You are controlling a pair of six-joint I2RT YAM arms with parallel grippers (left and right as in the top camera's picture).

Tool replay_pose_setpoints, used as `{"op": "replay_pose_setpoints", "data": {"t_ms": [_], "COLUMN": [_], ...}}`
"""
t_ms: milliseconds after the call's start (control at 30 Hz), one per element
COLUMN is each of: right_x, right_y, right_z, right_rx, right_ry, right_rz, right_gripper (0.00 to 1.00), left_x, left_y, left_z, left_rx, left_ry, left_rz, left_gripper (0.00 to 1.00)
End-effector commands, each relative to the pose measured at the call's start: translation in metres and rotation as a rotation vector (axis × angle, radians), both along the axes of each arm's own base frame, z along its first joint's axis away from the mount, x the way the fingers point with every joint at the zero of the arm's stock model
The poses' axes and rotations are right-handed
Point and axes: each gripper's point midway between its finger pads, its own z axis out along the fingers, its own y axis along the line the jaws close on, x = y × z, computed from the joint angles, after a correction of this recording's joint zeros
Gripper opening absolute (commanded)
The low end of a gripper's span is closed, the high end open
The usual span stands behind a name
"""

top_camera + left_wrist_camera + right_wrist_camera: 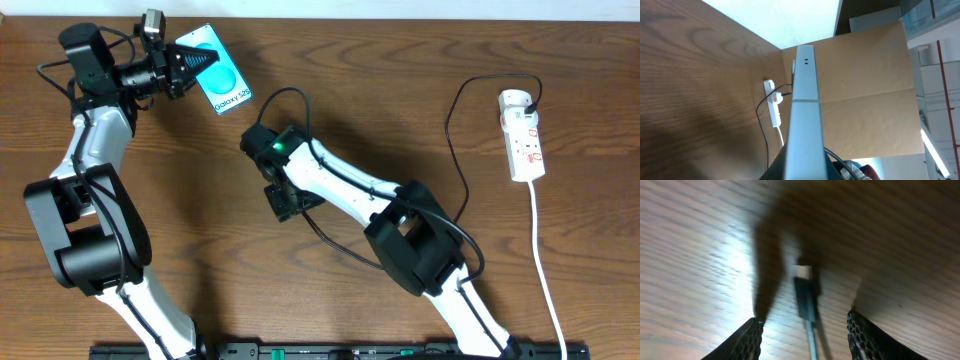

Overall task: Plug charger to phone and switch on socket
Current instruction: 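Close the right gripper on the black cable plug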

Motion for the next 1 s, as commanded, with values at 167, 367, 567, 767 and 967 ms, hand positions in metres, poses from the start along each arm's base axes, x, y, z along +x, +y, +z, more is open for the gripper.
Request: {"op": "replay_pose_setpoints", "data": {"t_ms": [167, 367, 567, 767, 967], "right_x": [-0.012, -0.013, -0.015, -0.013, -0.002], "right_y": [0.011, 0.011, 0.008, 0.004, 0.001], "right_z": [-0.004, -0.004, -0.007, -0.01, -0.01], "right_rx": [0.018, 0.018, 0.008, -0.007, -0.012], "right_ry": [0.02, 0.021, 0.028, 0.016, -0.019], "right_rz": [0.014, 0.013, 0.014, 0.012, 0.002], "right_gripper": [0.5, 0.46, 0.39, 0.39, 0.4], "left_x": [-0.007, -0.007, -0.007, -0.007, -0.007], "left_y": [-0.002, -0.002, -0.002, -0.002, -0.002], "left_z": [0.03, 0.03, 0.03, 0.03, 0.03], "left_rx": [0.013, 0.013, 0.013, 0.013, 0.013], "left_ry": [-0.079, -0.079, -0.079, -0.079, -0.079], "left_rz": [-0.029, -0.029, -0.029, -0.029, -0.029], "left_gripper": [0.07, 0.07, 0.07, 0.07, 0.07]}}
